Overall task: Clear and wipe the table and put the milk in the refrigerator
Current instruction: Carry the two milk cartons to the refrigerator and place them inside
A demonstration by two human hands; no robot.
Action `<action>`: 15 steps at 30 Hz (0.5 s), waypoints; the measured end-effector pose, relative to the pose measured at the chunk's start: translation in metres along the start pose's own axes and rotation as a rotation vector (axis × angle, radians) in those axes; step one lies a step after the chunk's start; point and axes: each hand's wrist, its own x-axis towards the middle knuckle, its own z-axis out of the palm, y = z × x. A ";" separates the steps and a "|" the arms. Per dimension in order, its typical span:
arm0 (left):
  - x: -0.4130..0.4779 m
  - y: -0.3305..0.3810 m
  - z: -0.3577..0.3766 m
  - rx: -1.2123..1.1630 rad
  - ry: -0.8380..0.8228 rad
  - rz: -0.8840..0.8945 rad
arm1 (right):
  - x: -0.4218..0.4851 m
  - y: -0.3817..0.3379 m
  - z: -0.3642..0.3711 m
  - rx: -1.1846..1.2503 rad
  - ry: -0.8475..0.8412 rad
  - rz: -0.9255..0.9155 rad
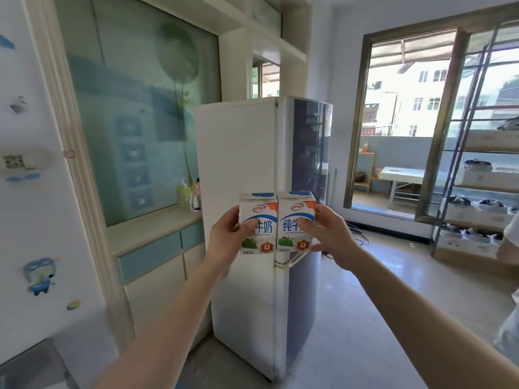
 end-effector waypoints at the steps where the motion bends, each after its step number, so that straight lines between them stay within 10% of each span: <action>1: 0.007 -0.003 0.005 0.006 -0.001 -0.001 | 0.008 0.004 -0.006 0.003 0.001 0.004; 15: 0.127 -0.057 0.118 0.063 0.181 -0.013 | 0.161 0.061 -0.107 0.013 -0.161 -0.026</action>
